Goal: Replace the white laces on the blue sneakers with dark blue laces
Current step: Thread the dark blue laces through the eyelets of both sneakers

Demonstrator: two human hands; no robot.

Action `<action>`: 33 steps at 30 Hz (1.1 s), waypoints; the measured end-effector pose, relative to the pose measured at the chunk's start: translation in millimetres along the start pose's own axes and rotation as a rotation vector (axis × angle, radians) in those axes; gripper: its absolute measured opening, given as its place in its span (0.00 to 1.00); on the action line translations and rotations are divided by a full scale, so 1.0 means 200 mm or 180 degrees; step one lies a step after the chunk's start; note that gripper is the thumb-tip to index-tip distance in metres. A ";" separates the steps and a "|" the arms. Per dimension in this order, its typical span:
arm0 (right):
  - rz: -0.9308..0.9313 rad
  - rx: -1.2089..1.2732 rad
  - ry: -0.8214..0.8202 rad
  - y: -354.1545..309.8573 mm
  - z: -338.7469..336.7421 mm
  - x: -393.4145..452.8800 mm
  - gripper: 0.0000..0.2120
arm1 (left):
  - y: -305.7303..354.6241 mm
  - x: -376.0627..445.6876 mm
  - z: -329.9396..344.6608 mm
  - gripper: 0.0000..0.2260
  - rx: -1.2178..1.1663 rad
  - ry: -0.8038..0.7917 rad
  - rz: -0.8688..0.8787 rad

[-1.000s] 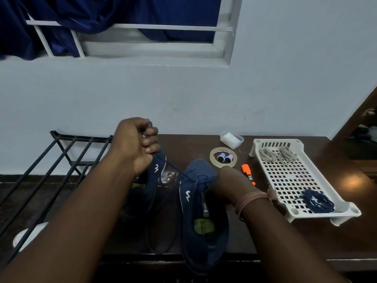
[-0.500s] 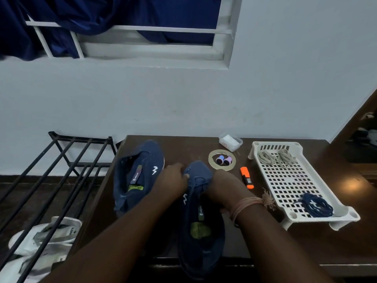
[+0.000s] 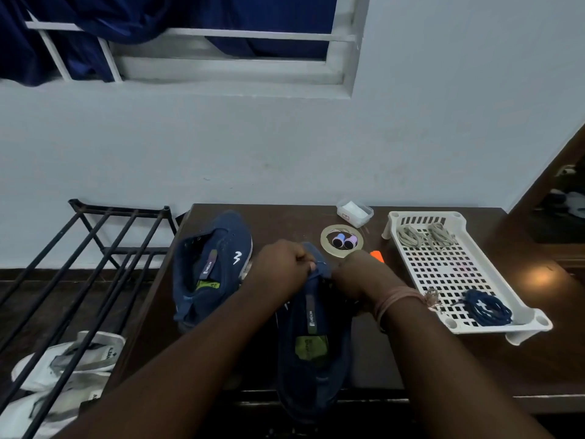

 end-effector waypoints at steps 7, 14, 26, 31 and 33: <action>-0.0012 -0.0041 -0.0449 0.01 0.00 -0.01 0.17 | 0.00 -0.03 0.03 0.12 0.0703 0.0011 0.0283; 0.0049 0.0509 -0.0410 0.06 0.04 0.04 0.17 | 0.02 -0.05 0.06 0.09 0.0505 0.0256 0.0415; 0.0138 0.0407 -0.0574 0.05 0.06 0.04 0.15 | 0.01 -0.08 0.09 0.13 0.0251 0.0571 0.0410; 0.0149 0.0632 -0.0442 0.05 0.04 0.02 0.17 | -0.06 -0.11 0.13 0.16 -0.0340 0.0674 -0.0021; 0.0164 0.0674 -0.0424 0.05 0.04 0.01 0.17 | -0.13 -0.11 0.15 0.12 -0.0765 0.0704 -0.0365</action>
Point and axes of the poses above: each hand's wrist, its own x-axis towards the middle knuckle, its own z-axis out of the palm, y = z × x, the point moved 9 cm from there along x, towards the middle knuckle, and after that the axes turned 8 degrees about -x, right-handed, at the moved point
